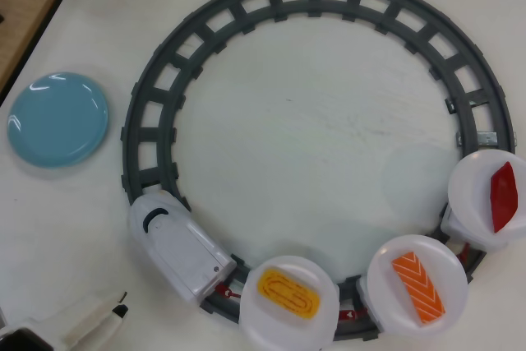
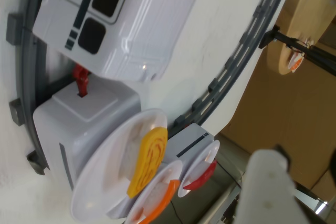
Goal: Pick up the sushi from the Shinkansen and put it on the blue dish
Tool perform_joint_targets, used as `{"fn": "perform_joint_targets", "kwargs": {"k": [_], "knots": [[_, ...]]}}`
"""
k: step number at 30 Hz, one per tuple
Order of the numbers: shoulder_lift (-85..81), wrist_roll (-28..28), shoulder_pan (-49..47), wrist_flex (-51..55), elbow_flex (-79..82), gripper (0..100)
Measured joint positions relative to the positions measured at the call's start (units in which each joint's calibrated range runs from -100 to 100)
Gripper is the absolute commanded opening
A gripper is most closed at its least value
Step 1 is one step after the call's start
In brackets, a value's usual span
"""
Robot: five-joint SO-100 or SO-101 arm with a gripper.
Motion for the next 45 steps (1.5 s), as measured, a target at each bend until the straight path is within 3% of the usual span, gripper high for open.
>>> {"fn": "perform_joint_targets", "kwargs": {"k": [2,5,10,45], "knots": [[-0.8,-0.2,-0.3,-0.8,0.4,10],[-4.2,-0.3,-8.3,-1.8,0.5,10],[-4.5,-0.3,-10.5,-2.0,0.6,10],[-4.0,-0.3,-11.0,-2.4,1.4,10]]}}
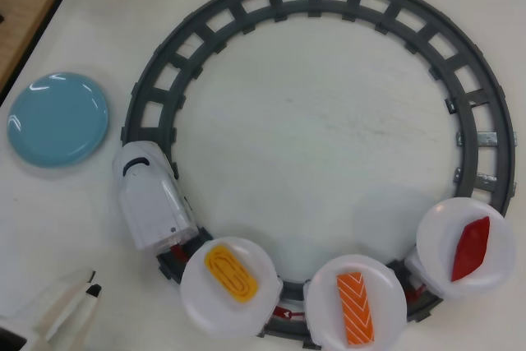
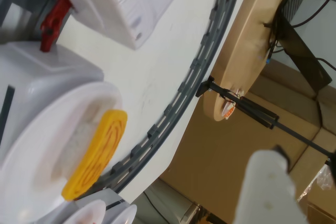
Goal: Pick up the sushi from the Shinkansen and put it on the blue dish
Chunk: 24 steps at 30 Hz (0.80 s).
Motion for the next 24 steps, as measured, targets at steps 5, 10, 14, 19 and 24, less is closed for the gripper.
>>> {"fn": "perform_joint_targets", "kwargs": {"k": [5,10,14,19,24], "knots": [[8.9,0.0,0.0,-0.2,-1.7,10],[21.1,0.0,0.0,-0.3,-8.4,10],[31.3,0.0,0.0,0.5,-13.4,10],[41.4,1.9,0.0,3.8,-17.4,10],[43.7,7.7,1.1,7.5,-17.8,10]]}}
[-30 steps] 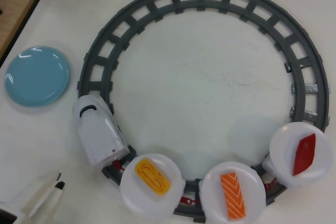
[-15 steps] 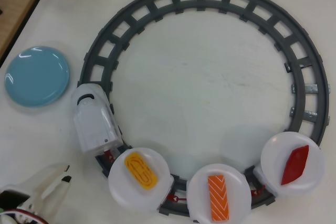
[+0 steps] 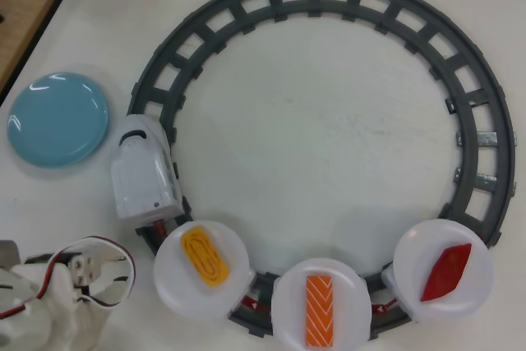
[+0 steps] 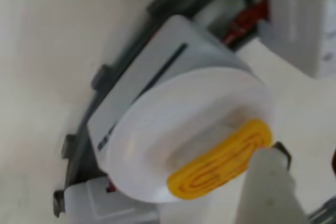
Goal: Pick up the sushi from the Shinkansen and put it on the blue dish
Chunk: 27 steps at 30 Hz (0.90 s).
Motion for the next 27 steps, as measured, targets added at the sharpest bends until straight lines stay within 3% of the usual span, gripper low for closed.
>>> {"fn": "perform_joint_targets", "kwargs": {"k": [7,21,27], "knots": [[-0.3,10.8,5.3,2.2,0.0,10],[2.5,27.5,16.1,-7.0,0.9,11],[12.8,31.5,20.3,-13.4,0.9,11]]}}
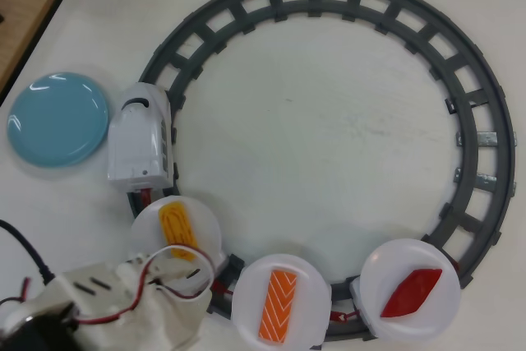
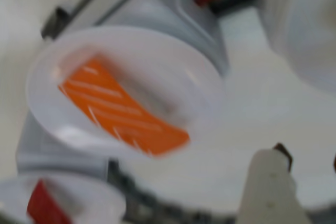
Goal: Pick up the sushi from the Shinkansen and put it on the blue dish
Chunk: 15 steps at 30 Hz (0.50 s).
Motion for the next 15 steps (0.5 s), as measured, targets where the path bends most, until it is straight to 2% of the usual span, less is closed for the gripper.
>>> {"fn": "perform_joint_targets", "kwargs": {"k": [8,15], "knots": [[6.7,2.1,-1.1,0.3,-1.6,11],[6.7,2.8,-3.9,0.9,-3.1,17]]}}
